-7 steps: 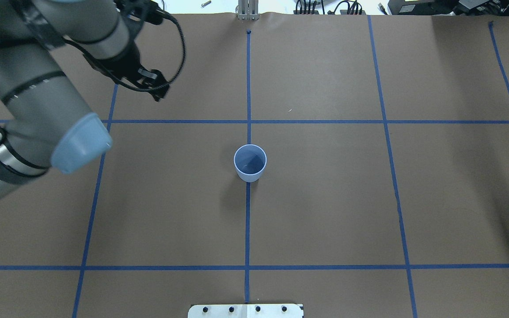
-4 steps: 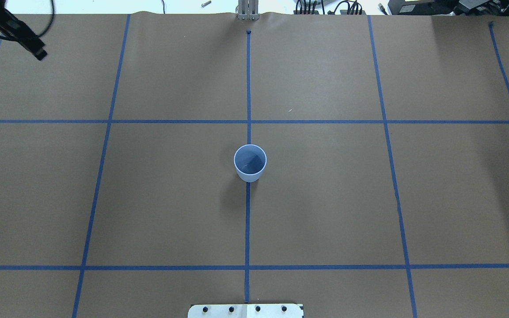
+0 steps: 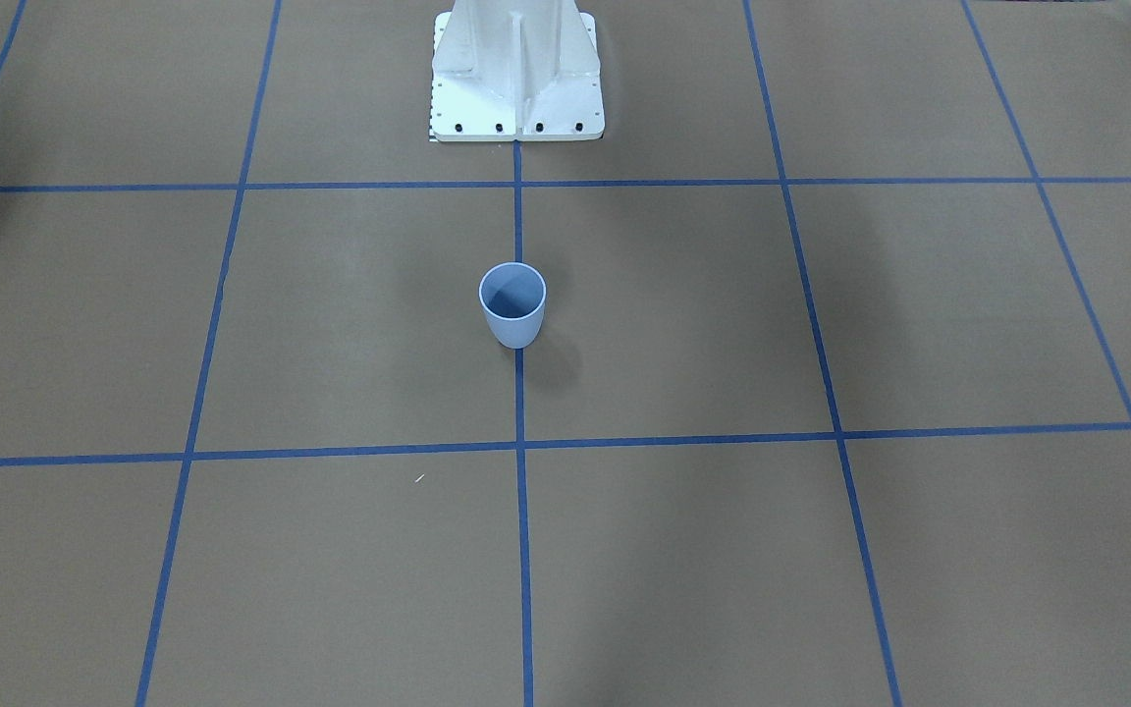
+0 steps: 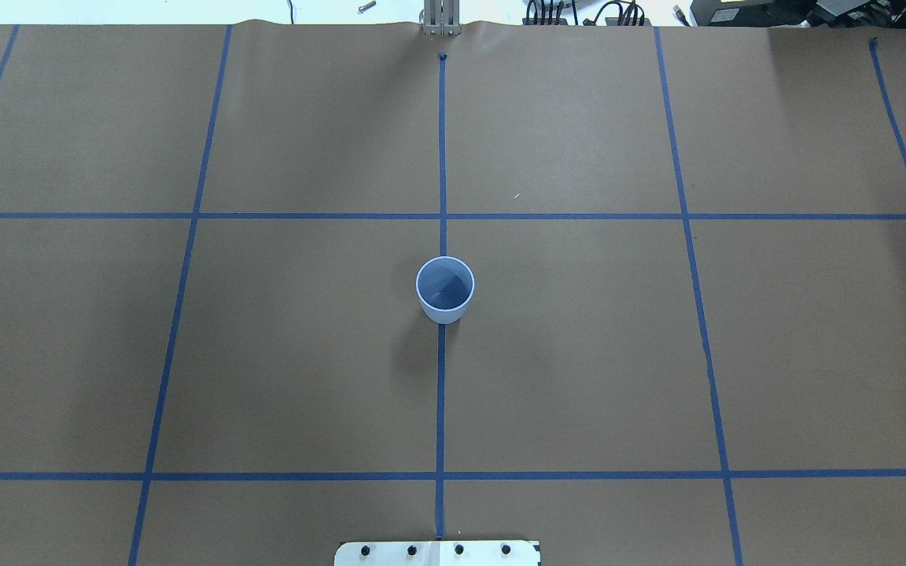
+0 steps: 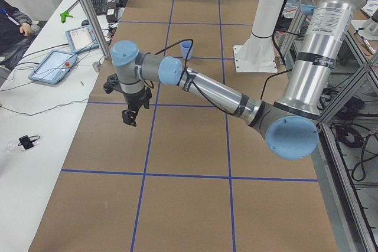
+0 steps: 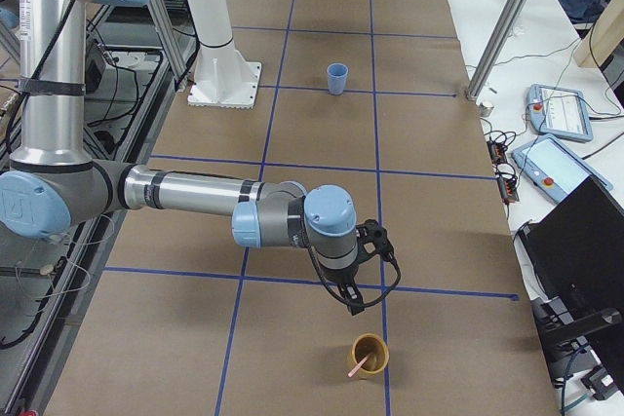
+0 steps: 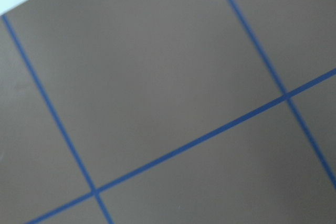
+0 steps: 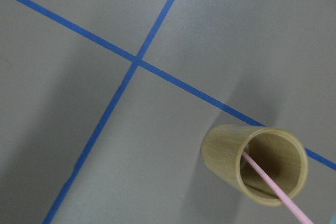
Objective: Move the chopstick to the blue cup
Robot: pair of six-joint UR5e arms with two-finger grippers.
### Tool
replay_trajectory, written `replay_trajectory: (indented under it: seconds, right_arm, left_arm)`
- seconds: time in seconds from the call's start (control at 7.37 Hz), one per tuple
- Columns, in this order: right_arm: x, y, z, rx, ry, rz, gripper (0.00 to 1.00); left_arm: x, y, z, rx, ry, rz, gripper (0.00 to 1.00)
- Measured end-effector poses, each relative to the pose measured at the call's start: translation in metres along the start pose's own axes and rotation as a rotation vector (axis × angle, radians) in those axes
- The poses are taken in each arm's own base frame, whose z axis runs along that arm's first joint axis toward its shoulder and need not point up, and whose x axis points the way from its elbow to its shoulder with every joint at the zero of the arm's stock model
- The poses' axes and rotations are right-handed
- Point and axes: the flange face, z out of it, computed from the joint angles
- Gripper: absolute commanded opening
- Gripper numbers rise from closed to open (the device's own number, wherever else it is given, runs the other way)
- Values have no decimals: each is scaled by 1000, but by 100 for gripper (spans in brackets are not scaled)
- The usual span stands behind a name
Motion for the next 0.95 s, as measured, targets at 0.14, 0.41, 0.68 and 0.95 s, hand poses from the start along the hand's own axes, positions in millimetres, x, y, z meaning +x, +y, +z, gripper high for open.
replay_trajectory:
  seconds: [0.14,0.41,0.68,0.95]
  right_arm:
    - [21,1,5,-13,-11,-53,100]
    - [52,2,26,-49,-41,-189,96]
    - [69,3,37,-100,-30,-255,80]
    - [76,12,46,-149,-20,-300,64]
  left_arm:
    - [-23,29,9,11,-7,-28,99]
    - [-38,58,20,10,-6,-49,99]
    - [-39,64,22,9,-4,-51,99]
    - [-38,69,22,10,-2,-50,99]
